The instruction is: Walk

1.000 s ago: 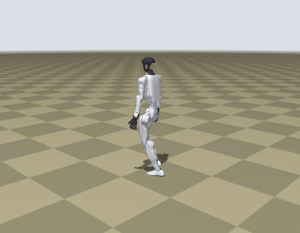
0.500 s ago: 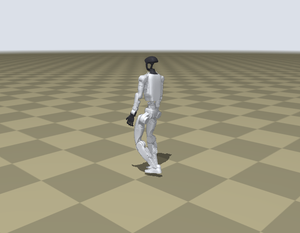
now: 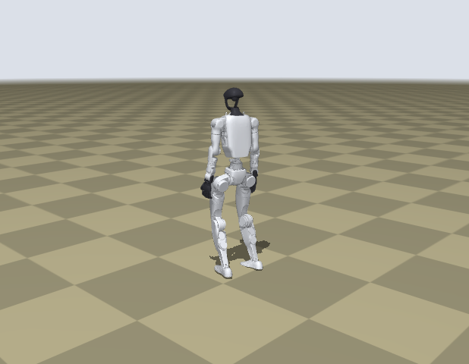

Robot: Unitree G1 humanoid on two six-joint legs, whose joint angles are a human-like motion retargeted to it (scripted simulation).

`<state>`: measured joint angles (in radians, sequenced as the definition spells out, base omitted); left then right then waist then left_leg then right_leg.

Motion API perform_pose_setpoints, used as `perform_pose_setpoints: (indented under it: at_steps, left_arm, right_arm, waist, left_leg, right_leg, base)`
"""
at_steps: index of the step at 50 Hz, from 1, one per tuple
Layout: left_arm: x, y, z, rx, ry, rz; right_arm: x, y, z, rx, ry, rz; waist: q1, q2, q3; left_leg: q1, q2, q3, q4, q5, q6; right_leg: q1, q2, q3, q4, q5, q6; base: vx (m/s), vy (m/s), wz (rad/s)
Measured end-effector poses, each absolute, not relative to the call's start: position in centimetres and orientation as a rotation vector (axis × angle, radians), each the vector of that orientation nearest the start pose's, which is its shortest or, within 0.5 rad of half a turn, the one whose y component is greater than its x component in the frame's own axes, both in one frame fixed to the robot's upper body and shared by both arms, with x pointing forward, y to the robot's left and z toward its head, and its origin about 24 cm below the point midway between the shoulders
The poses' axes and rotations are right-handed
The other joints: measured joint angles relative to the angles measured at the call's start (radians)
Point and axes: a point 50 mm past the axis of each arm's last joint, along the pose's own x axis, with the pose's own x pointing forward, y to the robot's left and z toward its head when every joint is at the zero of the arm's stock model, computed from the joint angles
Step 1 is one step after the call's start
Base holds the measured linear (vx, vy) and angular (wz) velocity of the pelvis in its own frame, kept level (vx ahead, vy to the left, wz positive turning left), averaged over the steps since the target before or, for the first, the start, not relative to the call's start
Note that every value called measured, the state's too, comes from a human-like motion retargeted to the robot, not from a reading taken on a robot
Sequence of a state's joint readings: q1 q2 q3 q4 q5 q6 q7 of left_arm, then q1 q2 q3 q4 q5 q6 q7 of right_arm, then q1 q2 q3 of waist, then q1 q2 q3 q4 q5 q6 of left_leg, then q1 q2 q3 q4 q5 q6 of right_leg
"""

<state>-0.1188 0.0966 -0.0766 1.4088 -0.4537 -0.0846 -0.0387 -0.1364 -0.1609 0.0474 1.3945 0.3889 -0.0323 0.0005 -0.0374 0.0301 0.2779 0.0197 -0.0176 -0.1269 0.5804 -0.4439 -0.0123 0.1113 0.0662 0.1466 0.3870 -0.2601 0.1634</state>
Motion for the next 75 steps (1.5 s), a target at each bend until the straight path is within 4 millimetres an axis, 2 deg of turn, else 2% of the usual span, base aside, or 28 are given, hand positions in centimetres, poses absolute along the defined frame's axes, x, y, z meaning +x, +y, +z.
perform_pose_setpoints:
  at_steps: [8,19,21,26,30,35,39,46,51,56,59,63,70,72,75]
  left_arm:
    - [11.0,19.2,-16.6,-0.168,1.182,0.180]
    - [13.5,20.2,-15.7,-0.101,1.109,0.137]
    - [13.7,20.2,-15.6,-0.088,1.104,0.120]
    - [13.8,20.1,-15.6,-0.058,1.100,0.069]
    - [13.9,20.1,-15.5,-0.026,1.097,0.024]
    - [14.1,20.4,-15.3,0.009,1.086,-0.022]
    - [14.3,20.9,-15.2,0.012,1.077,-0.032]
    - [13.1,22.3,-15.3,-0.023,1.091,0.045]
    - [12.1,23.3,-15.4,-0.042,1.103,0.109]
    - [11.9,24.0,-15.3,-0.025,1.097,0.135]
    - [12.2,24.4,-15.1,0.003,1.084,0.132]
    - [12.8,24.8,-14.7,0.049,1.062,0.111]
    - [13.2,25.0,-14.4,0.099,1.044,0.060]
    - [13.2,25.1,-14.4,0.100,1.045,0.055]
    - [12.4,24.8,-14.7,0.083,1.058,0.058]
  right_arm:
    - [12.1,-21.1,-16.1,0.089,1.183,-0.226]
    - [15.0,-20.0,-15.3,0.048,1.100,-0.107]
    - [15.4,-19.6,-15.1,0.044,1.089,-0.083]
    - [16.5,-18.7,-14.8,0.036,1.065,-0.031]
    - [16.8,-18.2,-14.8,0.035,1.061,-0.008]
    - [16.1,-18.3,-15.1,0.022,1.091,-0.004]
    - [15.8,-18.5,-15.2,0.023,1.114,-0.013]
    - [15.0,-19.4,-15.4,0.032,1.149,-0.043]
    - [14.8,-20.4,-15.3,0.028,1.145,-0.072]
    - [15.9,-20.9,-14.8,0.005,1.088,-0.072]
    - [16.8,-20.8,-14.4,-0.013,1.045,-0.049]
    - [17.2,-20.3,-14.3,-0.037,1.026,-0.005]
    - [15.3,-19.2,-15.2,-0.056,1.107,0.077]
    - [14.9,-19.1,-15.4,-0.053,1.130,0.091]
    - [14.0,-19.0,-15.7,-0.054,1.159,0.099]
  waist:
    - [-0.038,-0.057,0.010]
    - [-0.080,-0.151,0.002]
    - [-0.080,-0.163,-0.004]
    - [-0.067,-0.181,-0.023]
    - [-0.067,-0.201,-0.043]
    - [-0.060,-0.228,-0.070]
    - [-0.040,-0.224,-0.092]
    - [-0.020,-0.272,-0.096]
    - [-0.009,-0.282,-0.087]
    - [-0.028,-0.280,-0.073]
    - [-0.047,-0.290,-0.065]
    - [-0.065,-0.301,-0.062]
    - [-0.066,-0.301,-0.085]
    - [-0.057,-0.272,-0.098]
    - [-0.043,-0.295,-0.097]
  left_leg:
    - [0.094,-0.072,0.070,-0.120,0.023,0.032]
    - [0.152,-0.177,0.151,-0.322,0.112,0.074]
    - [0.152,-0.186,0.177,-0.357,0.132,0.078]
    - [0.146,-0.194,0.267,-0.444,0.177,0.086]
    - [0.143,-0.211,0.324,-0.515,0.214,0.094]
    - [0.147,-0.228,0.401,-0.599,0.255,0.102]
    - [0.137,-0.194,0.465,-0.620,0.264,0.103]
    - [0.146,-0.161,0.522,-0.564,0.258,0.107]
    - [0.140,-0.138,0.406,-0.509,0.216,0.076]
    - [0.167,-0.129,0.359,-0.483,0.163,0.074]
    - [0.192,-0.136,0.386,-0.482,0.153,0.079]
    - [0.214,-0.145,0.421,-0.503,0.158,0.075]
    - [0.214,-0.121,0.456,-0.535,0.179,0.059]
    - [0.189,-0.073,0.464,-0.499,0.157,0.052]
    - [0.174,-0.065,0.481,-0.429,0.144,0.045]
  right_leg:
    - [-0.039,-0.072,0.056,0.121,-0.088,0.014]
    - [-0.179,-0.172,0.101,0.275,-0.156,0.060]
    - [-0.217,-0.201,0.063,0.304,-0.166,0.055]
    - [-0.302,-0.331,-0.147,0.407,-0.237,-0.018]
    - [-0.346,-0.415,-0.210,0.466,-0.244,-0.022]
    - [-0.366,-0.508,-0.245,0.480,-0.213,-0.009]
    - [-0.348,-0.484,-0.257,0.388,-0.147,0.012]
    - [-0.322,-0.428,-0.198,0.292,-0.133,0.058]
    - [-0.314,-0.353,-0.125,0.289,-0.142,0.065]
    - [-0.333,-0.293,-0.072,0.375,-0.178,0.069]
    - [-0.357,-0.306,-0.077,0.484,-0.200,0.067]
    - [-0.379,-0.375,-0.109,0.567,-0.176,0.049]
    - [-0.360,-0.416,-0.154,0.467,-0.198,0.031]
    - [-0.325,-0.373,-0.193,0.378,-0.201,0.023]
    - [-0.307,-0.383,-0.200,0.357,-0.247,0.026]
  base:
    - [0.06,0.13,-0.64]
    - [-0.03,0.11,-0.61]
    - [-0.08,0.06,-0.95]
    - [-0.08,0.02,-1.22]
    - [-0.08,-0.01,-1.06]
    - [-0.08,-0.05,-1.16]
    - [-0.05,-0.09,-1.30]
    - [-0.02,-0.15,-1.30]
    - [0.03,-0.14,-1.48]
    - [0.04,-0.08,-1.17]
    - [0.01,-0.05,-0.91]
    - [-0.01,-0.07,-0.72]
    - [0.02,-0.14,-0.46]
    - [0.06,-0.21,-0.49]
    - [0.05,-0.26,-0.54]
